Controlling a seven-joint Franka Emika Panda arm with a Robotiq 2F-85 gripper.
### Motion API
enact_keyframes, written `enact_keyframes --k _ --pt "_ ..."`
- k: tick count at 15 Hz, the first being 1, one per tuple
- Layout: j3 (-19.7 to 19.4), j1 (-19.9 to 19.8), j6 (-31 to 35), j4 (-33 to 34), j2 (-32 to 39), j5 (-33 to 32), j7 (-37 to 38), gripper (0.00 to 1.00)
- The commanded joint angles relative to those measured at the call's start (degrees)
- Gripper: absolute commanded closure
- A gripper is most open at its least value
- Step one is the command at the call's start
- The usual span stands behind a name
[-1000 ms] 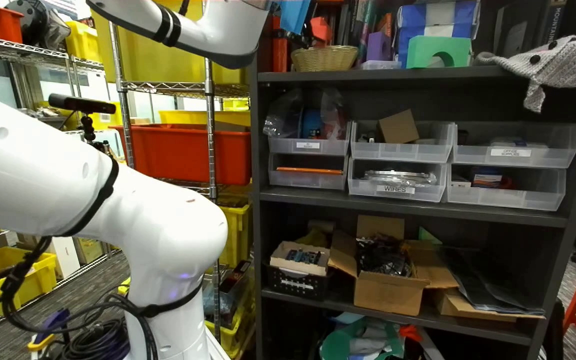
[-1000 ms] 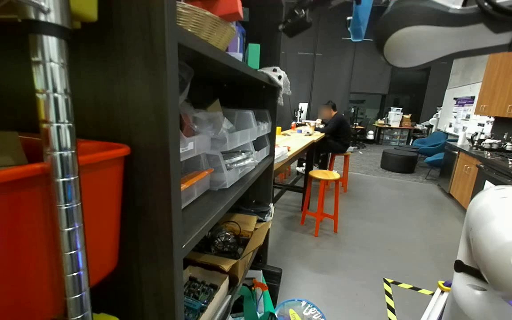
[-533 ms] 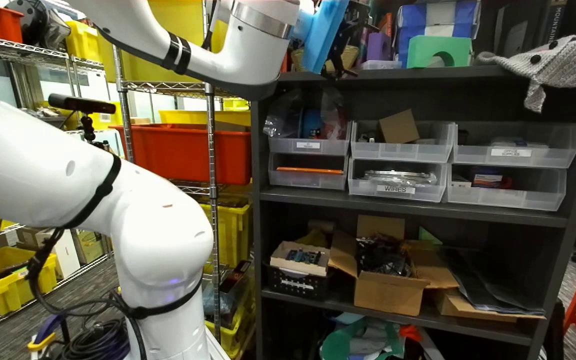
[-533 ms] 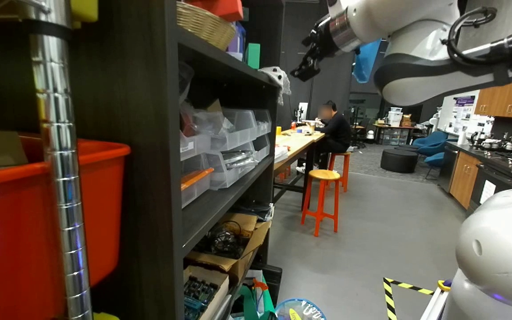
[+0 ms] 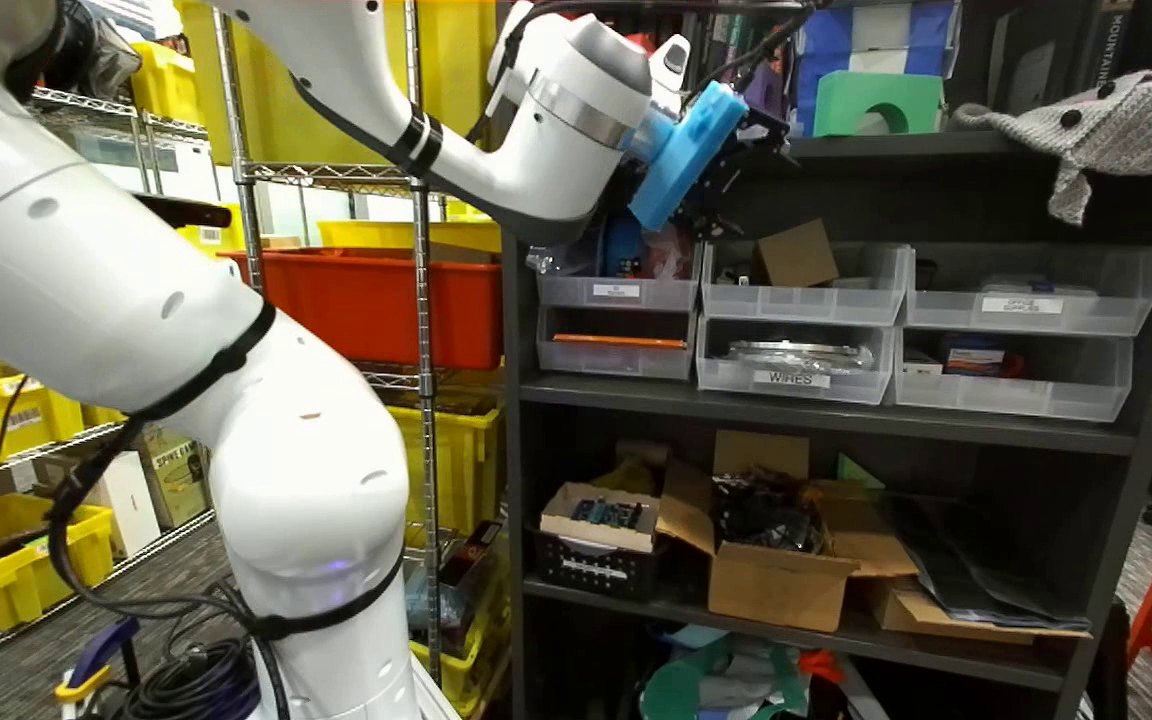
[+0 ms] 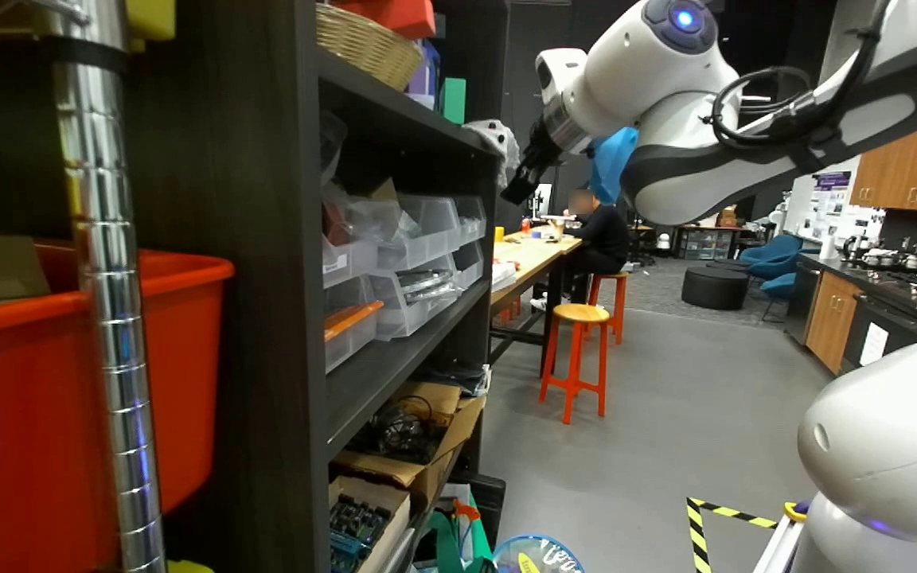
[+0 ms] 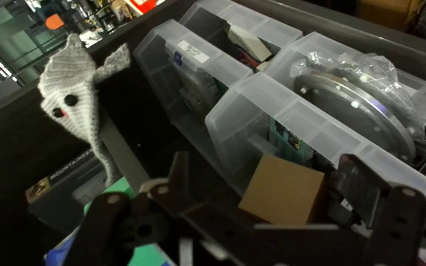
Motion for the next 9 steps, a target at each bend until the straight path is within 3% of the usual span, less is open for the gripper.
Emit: enact_keyframes --k 1,6,9 --pt "-0.5 0.8 -1.1 4.9 8.9 4.5 1.1 0.00" --pt "0.6 -0.9 -0.6 8.1 14.5 8.0 4.4 0.00" --pt "1.3 -2.4 0.2 9.5 16.0 6.6 7.7 0.00"
